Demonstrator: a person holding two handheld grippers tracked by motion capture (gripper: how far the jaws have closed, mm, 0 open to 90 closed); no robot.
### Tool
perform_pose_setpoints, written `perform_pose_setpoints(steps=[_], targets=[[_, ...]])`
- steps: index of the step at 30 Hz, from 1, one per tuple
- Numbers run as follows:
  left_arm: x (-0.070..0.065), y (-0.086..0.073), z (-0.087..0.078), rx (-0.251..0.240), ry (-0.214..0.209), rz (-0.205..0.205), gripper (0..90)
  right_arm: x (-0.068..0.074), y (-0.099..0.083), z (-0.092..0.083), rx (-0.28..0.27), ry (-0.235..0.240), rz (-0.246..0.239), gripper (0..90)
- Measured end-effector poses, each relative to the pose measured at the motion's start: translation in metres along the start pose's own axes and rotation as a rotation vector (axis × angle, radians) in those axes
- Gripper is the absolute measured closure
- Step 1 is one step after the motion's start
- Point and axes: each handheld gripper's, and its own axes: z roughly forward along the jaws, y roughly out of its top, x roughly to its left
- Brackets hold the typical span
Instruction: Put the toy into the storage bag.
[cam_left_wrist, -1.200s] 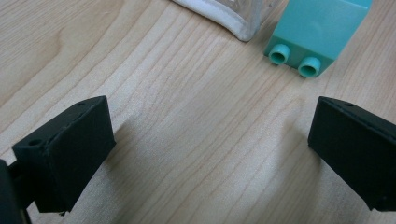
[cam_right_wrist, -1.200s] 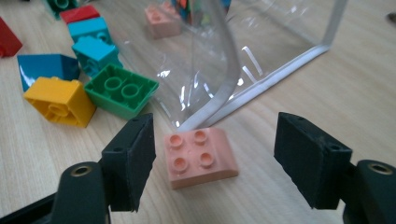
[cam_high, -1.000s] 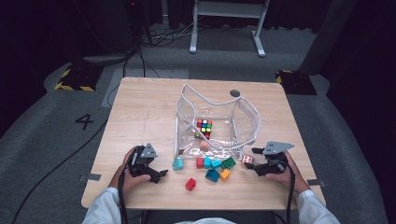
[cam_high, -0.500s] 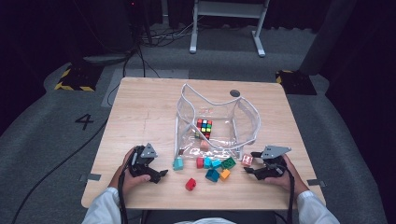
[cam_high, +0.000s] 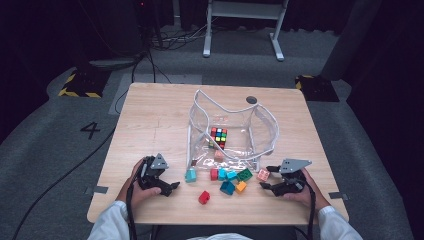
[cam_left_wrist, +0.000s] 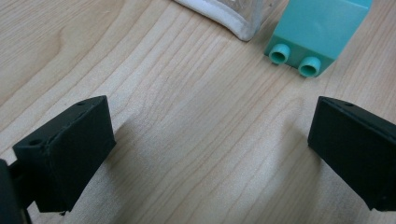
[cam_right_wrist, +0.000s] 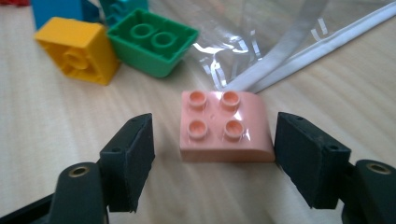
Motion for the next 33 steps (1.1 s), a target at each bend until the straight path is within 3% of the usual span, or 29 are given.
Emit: perform_pose_setpoints(steps=[4, 7, 12, 15, 17, 21, 25, 33], targets=[[0.000, 0.000, 0.000, -0.001, 0.004, 0.000, 0.5, 0.012, -0.004, -0.005, -0.005, 0.014, -0.014, 30.3], [0.000, 0.000, 0.000, -0.003, 0.010, 0.008, 0.5, 0.028, -0.005, -0.007, 0.000, 0.057, -0.043, 32.0], [0.000, 0.000, 0.000, -0.003, 0.007, 0.004, 0.5, 0.042, -0.005, -0.008, 0.001, 0.092, -0.073, 34.4], [0.000, 0.000, 0.000, -0.003, 0.007, 0.004, 0.5, 0.043, -0.004, -0.008, 0.002, 0.097, -0.090, 34.6], [0.000, 0.000, 0.000, -0.003, 0.004, 0.002, 0.5, 0.041, -0.002, -0.008, -0.001, 0.064, -0.094, 34.6], [0.000, 0.000, 0.000, -0.003, 0.007, 0.007, 0.5, 0.029, 0.000, -0.003, -0.022, 0.030, -0.054, 30.6], [0.000, 0.000, 0.000, -0.002, 0.001, 0.000, 0.5, 0.022, 0.008, 0.007, -0.016, 0.041, -0.060, 29.3], [0.000, 0.000, 0.000, -0.002, 0.001, 0.000, 0.5, 0.024, 0.017, 0.018, -0.008, 0.065, -0.075, 30.1]])
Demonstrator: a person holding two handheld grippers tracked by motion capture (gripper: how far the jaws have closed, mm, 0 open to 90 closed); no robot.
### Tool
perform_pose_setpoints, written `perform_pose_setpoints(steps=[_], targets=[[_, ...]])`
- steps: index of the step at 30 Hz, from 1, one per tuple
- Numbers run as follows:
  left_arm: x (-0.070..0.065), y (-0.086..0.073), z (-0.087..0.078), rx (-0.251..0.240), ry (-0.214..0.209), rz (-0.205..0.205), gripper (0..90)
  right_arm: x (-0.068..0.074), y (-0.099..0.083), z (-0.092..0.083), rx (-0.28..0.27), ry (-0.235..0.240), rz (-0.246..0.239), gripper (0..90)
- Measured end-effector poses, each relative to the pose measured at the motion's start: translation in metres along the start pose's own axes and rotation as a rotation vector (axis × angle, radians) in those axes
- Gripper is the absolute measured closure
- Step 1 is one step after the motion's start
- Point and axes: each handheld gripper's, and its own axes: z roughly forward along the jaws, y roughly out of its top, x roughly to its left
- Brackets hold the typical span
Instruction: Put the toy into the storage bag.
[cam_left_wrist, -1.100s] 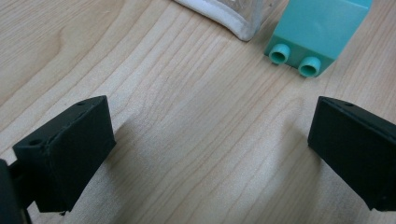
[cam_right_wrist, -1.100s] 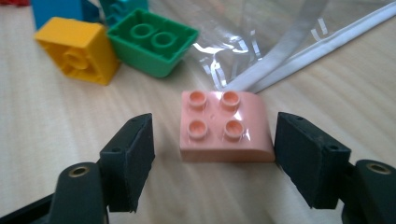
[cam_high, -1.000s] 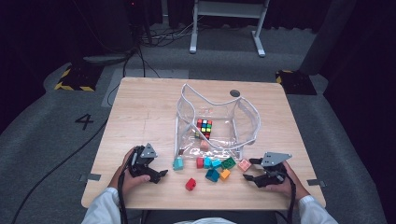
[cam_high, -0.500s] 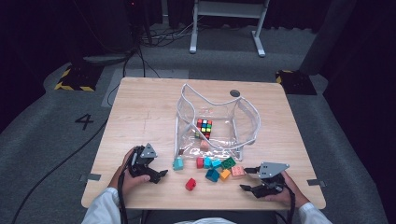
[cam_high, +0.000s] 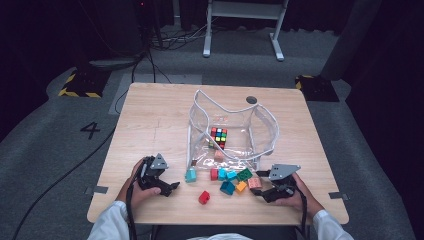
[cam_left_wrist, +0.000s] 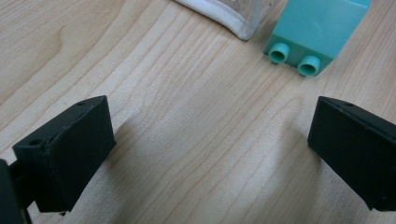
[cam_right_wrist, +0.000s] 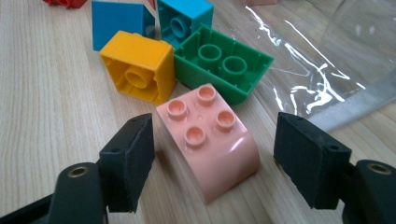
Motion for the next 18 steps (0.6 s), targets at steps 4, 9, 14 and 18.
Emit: perform_pose_setpoints(steps=[4, 9, 14, 18], targets=[[0.000, 0.000, 0.000, 0.000, 0.001, 0.001, 0.5, 0.002, 0.002, 0.002, -0.002, 0.029, -0.005, 36.9], [0.000, 0.000, 0.000, -0.001, 0.006, 0.007, 0.5, 0.002, 0.000, -0.001, -0.010, 0.047, -0.008, 51.3], [0.000, 0.000, 0.000, 0.000, 0.000, 0.000, 0.5, 0.002, -0.003, -0.004, -0.017, 0.047, -0.013, 58.8], [0.000, 0.000, 0.000, 0.000, 0.000, 0.000, 0.5, 0.000, -0.007, -0.010, -0.012, 0.042, -0.015, 59.0]])
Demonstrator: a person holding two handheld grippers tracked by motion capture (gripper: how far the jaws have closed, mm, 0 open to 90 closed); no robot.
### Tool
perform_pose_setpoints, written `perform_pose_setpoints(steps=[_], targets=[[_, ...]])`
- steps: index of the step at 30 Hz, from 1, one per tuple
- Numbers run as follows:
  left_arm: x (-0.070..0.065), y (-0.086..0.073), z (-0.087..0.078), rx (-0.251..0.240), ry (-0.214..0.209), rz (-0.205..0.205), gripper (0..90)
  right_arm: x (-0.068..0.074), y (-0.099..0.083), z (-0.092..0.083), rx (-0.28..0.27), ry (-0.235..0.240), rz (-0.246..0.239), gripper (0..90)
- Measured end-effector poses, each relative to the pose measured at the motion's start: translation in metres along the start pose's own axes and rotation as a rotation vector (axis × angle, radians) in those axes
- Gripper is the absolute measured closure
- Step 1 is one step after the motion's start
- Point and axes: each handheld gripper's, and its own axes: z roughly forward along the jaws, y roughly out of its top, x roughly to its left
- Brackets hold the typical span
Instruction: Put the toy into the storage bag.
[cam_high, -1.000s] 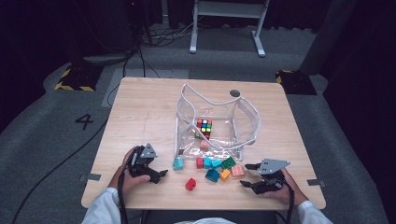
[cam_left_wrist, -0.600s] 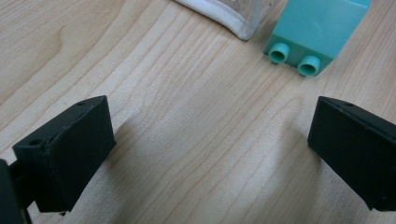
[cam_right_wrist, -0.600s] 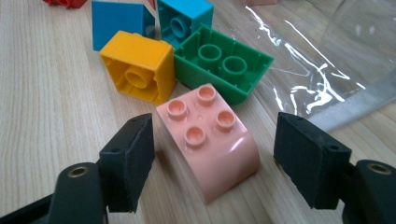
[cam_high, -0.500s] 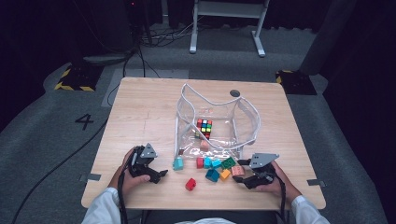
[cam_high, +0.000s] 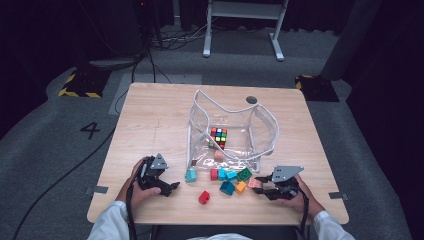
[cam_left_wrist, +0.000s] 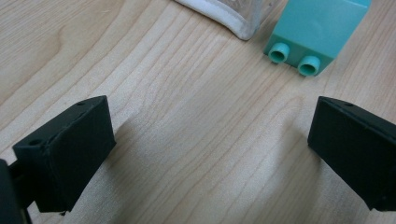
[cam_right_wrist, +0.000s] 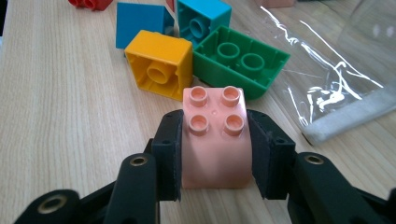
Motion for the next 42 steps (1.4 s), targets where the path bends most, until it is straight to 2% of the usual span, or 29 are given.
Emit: perform_pose_setpoints(steps=[7, 9, 10, 14, 17, 19, 23, 27, 32, 38, 42], targets=[[0.000, 0.000, 0.000, 0.000, 0.000, -0.001, 0.5, -0.004, -0.008, -0.017, -0.005, -0.040, 0.015, 59.0], [0.000, 0.000, 0.000, 0.000, 0.000, 0.000, 0.5, -0.006, -0.011, -0.025, -0.013, -0.058, 0.042, 59.0], [0.000, 0.000, 0.000, 0.000, 0.000, 0.000, 0.5, -0.010, -0.013, -0.033, -0.022, -0.089, 0.052, 59.0], [0.000, 0.000, 0.000, 0.000, 0.000, 0.000, 0.5, -0.018, -0.015, -0.049, -0.039, -0.125, 0.086, 59.1], [0.000, 0.000, 0.000, 0.000, 0.000, 0.000, 0.5, -0.021, -0.015, -0.056, -0.052, -0.144, 0.084, 59.1], [0.000, 0.000, 0.000, 0.000, 0.000, -0.001, 0.4, -0.026, -0.012, -0.065, -0.069, -0.184, 0.103, 59.1], [0.000, 0.000, 0.000, 0.002, -0.002, -0.002, 0.4, -0.031, -0.008, -0.075, -0.094, -0.195, 0.120, 59.0], [0.001, 0.001, 0.000, 0.004, -0.002, -0.001, 0.3, -0.037, 0.000, -0.087, -0.121, -0.208, 0.126, 59.0], [0.001, 0.001, 0.000, 0.004, -0.002, 0.000, 0.3, -0.046, 0.015, -0.098, -0.143, -0.250, 0.128, 59.1], [0.001, 0.001, 0.000, 0.005, -0.002, 0.001, 0.3, -0.062, 0.044, -0.115, -0.171, -0.308, 0.124, 59.1], [0.001, 0.001, 0.000, 0.004, -0.002, 0.000, 0.3, -0.070, 0.054, -0.121, -0.199, -0.313, 0.128, 59.1]])
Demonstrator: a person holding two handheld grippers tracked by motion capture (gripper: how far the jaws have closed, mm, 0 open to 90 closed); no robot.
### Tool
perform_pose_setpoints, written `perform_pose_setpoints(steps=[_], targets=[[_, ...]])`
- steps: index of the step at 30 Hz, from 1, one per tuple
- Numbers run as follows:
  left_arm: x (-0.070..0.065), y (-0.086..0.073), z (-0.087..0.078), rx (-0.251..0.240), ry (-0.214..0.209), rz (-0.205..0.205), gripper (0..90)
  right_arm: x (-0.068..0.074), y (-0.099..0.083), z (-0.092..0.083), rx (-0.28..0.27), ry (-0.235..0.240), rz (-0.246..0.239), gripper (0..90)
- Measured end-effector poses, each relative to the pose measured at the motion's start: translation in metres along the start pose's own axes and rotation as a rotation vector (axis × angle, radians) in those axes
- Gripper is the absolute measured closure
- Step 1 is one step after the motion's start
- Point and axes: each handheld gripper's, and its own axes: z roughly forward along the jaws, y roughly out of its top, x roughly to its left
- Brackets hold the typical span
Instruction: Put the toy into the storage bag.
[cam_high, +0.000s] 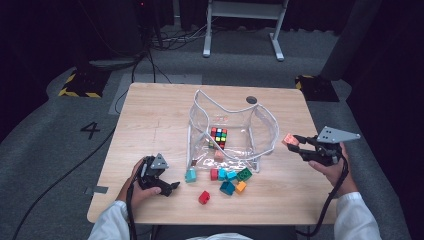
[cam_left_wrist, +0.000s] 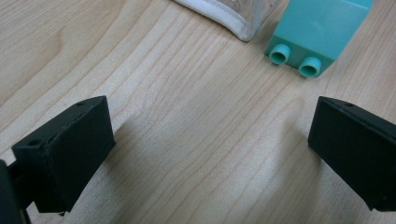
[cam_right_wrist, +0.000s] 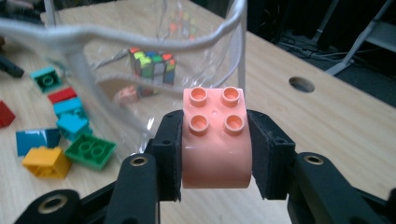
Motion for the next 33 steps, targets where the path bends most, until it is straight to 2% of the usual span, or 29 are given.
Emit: perform_pose_setpoints(steps=[2, 3, 7, 9, 11, 17, 19, 24, 25, 27, 30, 33], targets=[[0.000, 0.000, 0.000, -0.001, 0.000, -0.002, 0.3, -0.005, 0.009, -0.001, -0.015, -0.003, 0.001, 59.1], [0.000, 0.000, 0.000, 0.001, 0.000, -0.001, 0.3, -0.010, 0.019, -0.002, -0.021, -0.020, 0.002, 59.1], [0.000, 0.000, 0.000, -0.001, 0.000, -0.002, 0.3, -0.015, 0.032, -0.004, -0.036, -0.022, 0.005, 59.1], [0.000, 0.000, 0.000, 0.001, 0.001, -0.001, 0.3, -0.018, 0.040, -0.003, -0.027, -0.030, -0.009, 59.1], [0.000, 0.000, 0.000, 0.000, 0.000, 0.000, 0.3, -0.020, 0.051, 0.001, -0.035, -0.026, 0.003, 59.1], [0.000, 0.000, 0.000, 0.000, 0.000, -0.001, 0.3, -0.020, 0.068, 0.012, -0.026, -0.021, -0.028, 59.1], [0.000, 0.000, 0.000, -0.002, 0.000, -0.003, 0.3, -0.018, 0.076, 0.018, -0.044, 0.004, -0.026, 59.1], [0.000, 0.000, 0.000, 0.000, 0.001, -0.001, 0.4, -0.012, 0.084, 0.029, -0.042, 0.034, -0.032, 59.1], [0.000, 0.000, 0.000, -0.001, 0.001, -0.001, 0.4, -0.007, 0.089, 0.034, -0.045, 0.056, -0.050, 59.1], [0.000, 0.000, 0.000, 0.000, 0.001, 0.000, 0.4, -0.002, 0.093, 0.040, -0.036, 0.072, -0.052, 59.1], [0.000, 0.000, 0.000, 0.001, 0.001, -0.001, 0.4, 0.002, 0.096, 0.046, -0.026, 0.078, -0.073, 59.1], [0.000, 0.000, 0.000, -0.001, 0.000, -0.002, 0.4, 0.008, 0.098, 0.055, -0.033, 0.117, -0.072, 59.1]])
